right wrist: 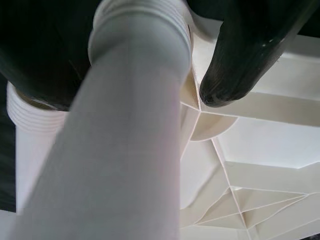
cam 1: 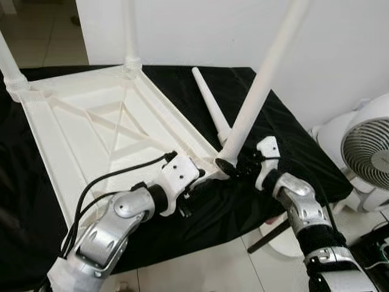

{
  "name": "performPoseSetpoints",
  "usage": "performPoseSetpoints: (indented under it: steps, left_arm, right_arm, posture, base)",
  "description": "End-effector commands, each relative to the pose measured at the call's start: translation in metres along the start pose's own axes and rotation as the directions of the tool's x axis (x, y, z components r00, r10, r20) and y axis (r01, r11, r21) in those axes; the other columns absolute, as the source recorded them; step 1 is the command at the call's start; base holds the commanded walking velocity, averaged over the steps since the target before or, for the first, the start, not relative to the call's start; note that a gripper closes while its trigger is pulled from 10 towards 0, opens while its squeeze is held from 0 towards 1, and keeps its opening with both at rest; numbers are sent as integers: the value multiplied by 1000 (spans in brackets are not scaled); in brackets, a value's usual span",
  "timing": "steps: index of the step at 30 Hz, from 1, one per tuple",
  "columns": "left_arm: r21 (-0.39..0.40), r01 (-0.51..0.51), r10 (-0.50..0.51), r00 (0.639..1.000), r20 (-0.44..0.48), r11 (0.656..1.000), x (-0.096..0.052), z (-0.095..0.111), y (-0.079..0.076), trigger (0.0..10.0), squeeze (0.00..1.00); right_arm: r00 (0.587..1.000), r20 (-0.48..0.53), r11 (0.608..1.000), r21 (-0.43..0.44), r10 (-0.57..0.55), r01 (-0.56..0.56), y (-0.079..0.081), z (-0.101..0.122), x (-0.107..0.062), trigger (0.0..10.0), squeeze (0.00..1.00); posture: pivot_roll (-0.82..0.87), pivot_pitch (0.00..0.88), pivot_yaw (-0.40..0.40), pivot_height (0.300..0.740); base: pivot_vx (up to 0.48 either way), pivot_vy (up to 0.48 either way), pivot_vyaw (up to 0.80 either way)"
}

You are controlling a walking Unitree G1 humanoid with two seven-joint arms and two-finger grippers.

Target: Building children table

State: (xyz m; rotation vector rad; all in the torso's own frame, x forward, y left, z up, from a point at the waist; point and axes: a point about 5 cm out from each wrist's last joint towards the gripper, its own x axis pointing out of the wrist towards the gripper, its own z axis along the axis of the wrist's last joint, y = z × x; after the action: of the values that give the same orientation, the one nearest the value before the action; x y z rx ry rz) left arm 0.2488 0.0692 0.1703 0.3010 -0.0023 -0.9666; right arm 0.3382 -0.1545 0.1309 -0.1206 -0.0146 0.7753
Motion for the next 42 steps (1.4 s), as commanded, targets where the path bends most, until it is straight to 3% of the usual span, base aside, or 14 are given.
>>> performPoseSetpoints:
  steps: [1, 5, 6, 7, 9, 10, 20, 24, 31, 36, 38, 42]
  left_arm:
    - [-5, 15, -15, 1000, -9, 1000, 1, -1, 0, 10000, 0]
    - [-3, 15, -15, 1000, -9, 1000, 1, -1, 1, 10000, 0]
    - [-3, 12, -12, 1000, -9, 1000, 1, -1, 1, 10000, 0]
    - [-3, 9, -9, 1000, -8, 1000, 1, -1, 1, 10000, 0]
    - [-3, 9, -9, 1000, -8, 1000, 1, -1, 1, 10000, 0]
    - [-5, 8, -8, 1000, -7, 1000, 1, 0, 1, 10000, 0]
    - [-9, 3, -3, 1000, -6, 1000, 1, 0, 0, 10000, 0]
    - [-19, 0, 0, 1000, -4, 1000, 2, -1, -3, 10000, 0]
    - [-29, 1, -1, 1000, -6, 1000, 2, -2, -5, 10000, 0]
    - [-27, 5, -5, 1000, -11, 1000, 1, -3, -5, 10000, 0]
    - [-24, 4, -4, 1000, -13, 1000, 2, -3, -5, 10000, 0]
    - [-23, 1, -1, 1000, -13, 1000, 3, -3, -4, 10000, 0]
  right_arm:
    - [999, -16, 999, -15, 30, -30, 1, -3, 5, 10000, 0]
    - [999, -25, 999, -29, 45, -46, 1, -2, 13, 10000, 0]
    - [998, -31, 998, -37, 53, -54, 1, -1, 16, 9216, 0]
    - [997, -32, 997, -40, 63, -64, 1, -1, 18, 4627, 0]
    - [997, -32, 997, -40, 63, -64, 1, -1, 18, 4627, 0]
    - [996, -33, 996, -39, 78, -80, 1, -2, 20, 0, 0]
    - [998, -13, 997, -16, 69, -69, 0, -6, 17, 0, 0]
    - [997, -64, 999, 2, -47, 47, 5, -17, 17, 0, 0]
    - [987, -41, 984, 77, -158, 161, 20, -20, 22, 0, 0]
    - [947, -26, 938, 125, -321, 322, 30, -18, 27, 0, 0]
    - [898, -23, 890, 127, -439, 438, 40, -15, 30, 0, 0]
    - [869, -11, 859, 148, -494, 490, 49, -12, 34, 0, 0]
  posture:
    - [102, 35, -121, 740]
    - [108, 33, -125, 740]
    - [110, 34, -126, 740]
    - [110, 34, -126, 740]
    - [110, 34, -126, 740]
    - [113, 33, -129, 740]
    - [110, 37, -138, 740]
    - [106, 45, -143, 740]
    - [100, 55, -136, 740]
    - [98, 55, -132, 740]
    - [101, 49, -134, 740]
    - [102, 46, -136, 740]
  base:
    - [0, 0, 0]
    - [0, 0, 0]
    - [0, 0, 0]
    - [0, 0, 0]
    - [0, 0, 0]
    - [0, 0, 0]
    - [0, 0, 0]
    - [0, 0, 0]
    - [0, 0, 0]
    - [0, 0, 0]
    - [0, 0, 0]
    - [0, 0, 0]
